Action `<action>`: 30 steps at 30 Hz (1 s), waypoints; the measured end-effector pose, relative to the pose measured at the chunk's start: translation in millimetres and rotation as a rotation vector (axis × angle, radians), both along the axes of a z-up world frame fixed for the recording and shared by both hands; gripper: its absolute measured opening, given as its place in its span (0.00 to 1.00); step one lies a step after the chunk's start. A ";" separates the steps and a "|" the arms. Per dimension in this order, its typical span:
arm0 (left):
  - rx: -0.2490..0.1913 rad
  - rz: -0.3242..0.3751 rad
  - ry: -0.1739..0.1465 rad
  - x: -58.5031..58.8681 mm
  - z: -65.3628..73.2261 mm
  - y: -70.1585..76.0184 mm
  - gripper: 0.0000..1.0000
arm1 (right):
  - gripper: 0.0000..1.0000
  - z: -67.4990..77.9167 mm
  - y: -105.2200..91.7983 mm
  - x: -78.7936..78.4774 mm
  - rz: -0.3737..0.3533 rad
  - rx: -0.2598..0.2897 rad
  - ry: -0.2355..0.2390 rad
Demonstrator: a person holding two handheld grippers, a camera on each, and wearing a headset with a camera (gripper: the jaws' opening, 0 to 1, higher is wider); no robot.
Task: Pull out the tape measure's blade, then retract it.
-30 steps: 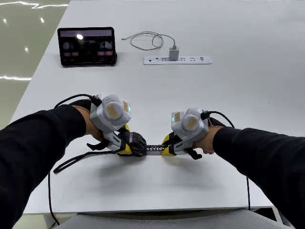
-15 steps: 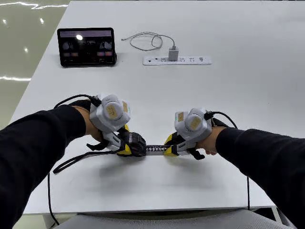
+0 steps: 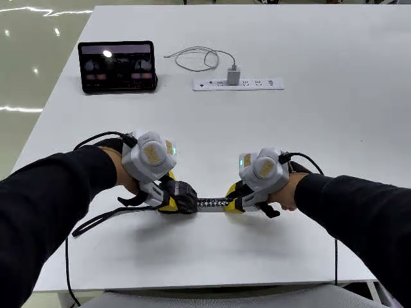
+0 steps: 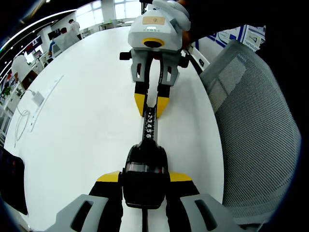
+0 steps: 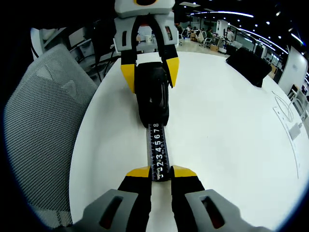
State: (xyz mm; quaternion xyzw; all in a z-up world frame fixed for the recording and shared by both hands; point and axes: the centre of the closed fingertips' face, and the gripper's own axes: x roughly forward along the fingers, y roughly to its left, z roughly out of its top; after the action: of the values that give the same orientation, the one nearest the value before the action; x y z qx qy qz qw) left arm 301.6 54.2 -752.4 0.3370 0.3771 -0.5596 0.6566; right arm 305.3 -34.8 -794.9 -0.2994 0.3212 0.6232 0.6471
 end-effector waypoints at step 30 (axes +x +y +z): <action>-0.002 0.003 0.001 3.1 -2.9 0.5 0.30 | 0.10 0.2 -28.4 0.5 -0.019 -0.002 0.011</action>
State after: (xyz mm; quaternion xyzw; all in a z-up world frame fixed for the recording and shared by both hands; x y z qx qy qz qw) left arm 304.7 54.7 -755.3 0.3357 0.3774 -0.5590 0.6576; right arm 305.8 -63.2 -794.7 -0.2934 0.3283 0.6184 0.6510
